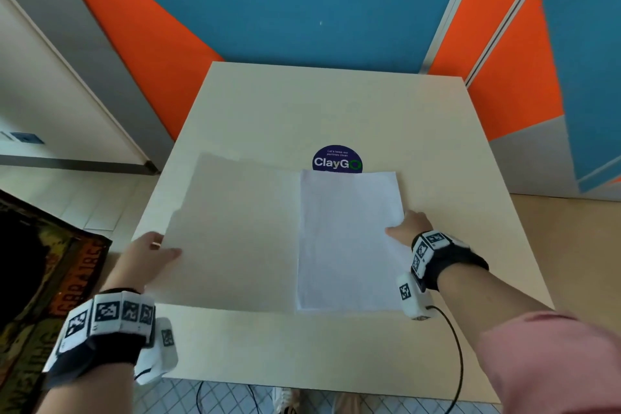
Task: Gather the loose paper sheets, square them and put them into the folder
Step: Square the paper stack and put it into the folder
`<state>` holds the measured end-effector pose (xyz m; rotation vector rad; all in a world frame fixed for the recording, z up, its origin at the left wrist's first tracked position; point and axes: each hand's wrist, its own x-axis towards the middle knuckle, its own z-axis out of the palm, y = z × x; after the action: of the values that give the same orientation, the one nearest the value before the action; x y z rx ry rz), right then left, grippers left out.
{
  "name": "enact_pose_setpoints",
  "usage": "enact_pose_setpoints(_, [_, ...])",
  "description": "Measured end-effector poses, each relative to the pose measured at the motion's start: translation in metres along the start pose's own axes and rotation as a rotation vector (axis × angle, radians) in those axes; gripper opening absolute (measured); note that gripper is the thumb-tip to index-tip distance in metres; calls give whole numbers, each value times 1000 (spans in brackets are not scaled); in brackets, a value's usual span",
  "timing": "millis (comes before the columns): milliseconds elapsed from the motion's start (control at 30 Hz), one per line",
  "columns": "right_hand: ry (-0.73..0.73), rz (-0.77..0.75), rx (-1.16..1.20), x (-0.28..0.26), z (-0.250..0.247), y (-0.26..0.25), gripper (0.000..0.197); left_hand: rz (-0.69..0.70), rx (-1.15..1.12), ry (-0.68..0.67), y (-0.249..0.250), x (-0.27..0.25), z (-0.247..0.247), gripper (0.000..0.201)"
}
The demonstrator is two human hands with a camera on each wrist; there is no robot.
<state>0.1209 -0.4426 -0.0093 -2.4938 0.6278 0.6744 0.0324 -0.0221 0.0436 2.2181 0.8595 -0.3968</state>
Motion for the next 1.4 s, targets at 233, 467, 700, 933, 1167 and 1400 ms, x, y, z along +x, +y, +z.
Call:
enact_pose_setpoints(233, [-21,-33,77,-10,-12,0,27,393,-377,-489,81,-79,-19,62])
enact_pose_setpoints(467, [-186,68,337,-5,-21,15,11,451,43,-375,99,-51,126,9])
enact_pose_setpoints(700, [-211,-105,201,-18,-23,25,24,412,239,-188,92,-45,178,41])
enact_pose_setpoints(933, [-274,-234,114,-18,-16,37,53,107,186,-25,99,-53,191,78])
enact_pose_setpoints(1167, [-218,-216,-49,-24,-6,31,70,42,123,-180,99,-41,179,45])
enact_pose_setpoints(1400, [-63,-176,-271,-27,11,25,64,147,-227,-376,74,-40,167,48])
